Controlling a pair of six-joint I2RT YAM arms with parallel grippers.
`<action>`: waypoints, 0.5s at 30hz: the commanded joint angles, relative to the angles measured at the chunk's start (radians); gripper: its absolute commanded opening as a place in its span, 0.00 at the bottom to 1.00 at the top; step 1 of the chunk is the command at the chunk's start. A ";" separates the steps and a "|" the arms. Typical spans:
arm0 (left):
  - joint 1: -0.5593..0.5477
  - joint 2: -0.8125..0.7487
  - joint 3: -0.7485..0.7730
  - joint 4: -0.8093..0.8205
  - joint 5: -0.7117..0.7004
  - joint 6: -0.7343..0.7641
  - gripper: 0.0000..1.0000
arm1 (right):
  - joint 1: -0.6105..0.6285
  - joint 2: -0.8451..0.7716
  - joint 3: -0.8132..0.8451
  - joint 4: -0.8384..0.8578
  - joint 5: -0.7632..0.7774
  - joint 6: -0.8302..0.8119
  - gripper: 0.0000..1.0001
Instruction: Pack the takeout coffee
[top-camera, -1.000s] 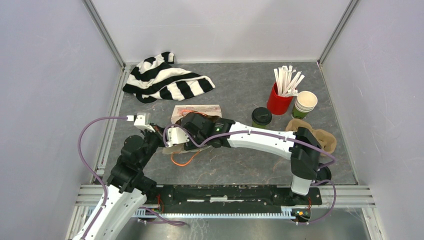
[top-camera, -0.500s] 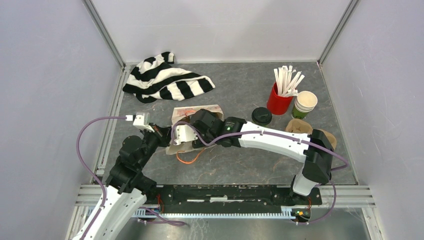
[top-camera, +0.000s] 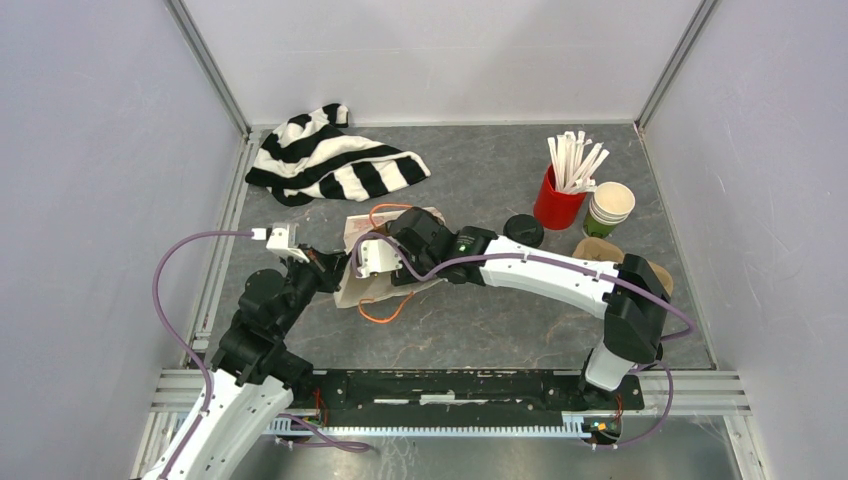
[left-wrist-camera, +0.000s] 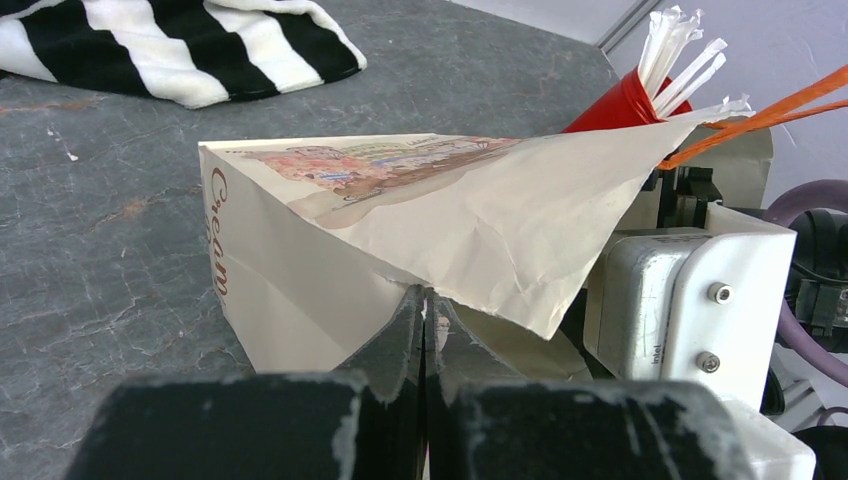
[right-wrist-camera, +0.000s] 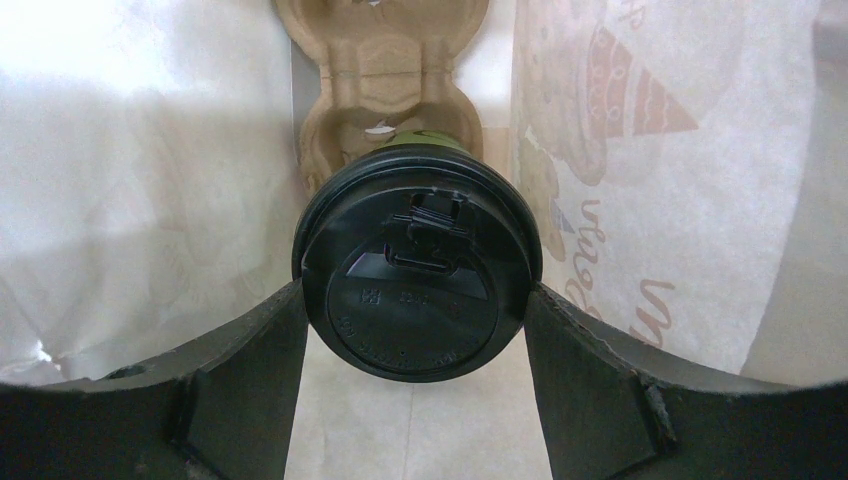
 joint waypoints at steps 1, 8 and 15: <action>-0.002 0.014 0.036 0.026 0.003 -0.033 0.02 | -0.022 0.020 -0.001 0.061 -0.035 -0.015 0.15; -0.002 0.028 0.040 0.029 -0.004 -0.031 0.02 | -0.034 0.021 0.022 0.041 -0.119 0.012 0.14; -0.002 0.037 0.043 0.031 -0.006 -0.032 0.02 | -0.034 0.026 0.024 0.071 -0.094 0.017 0.14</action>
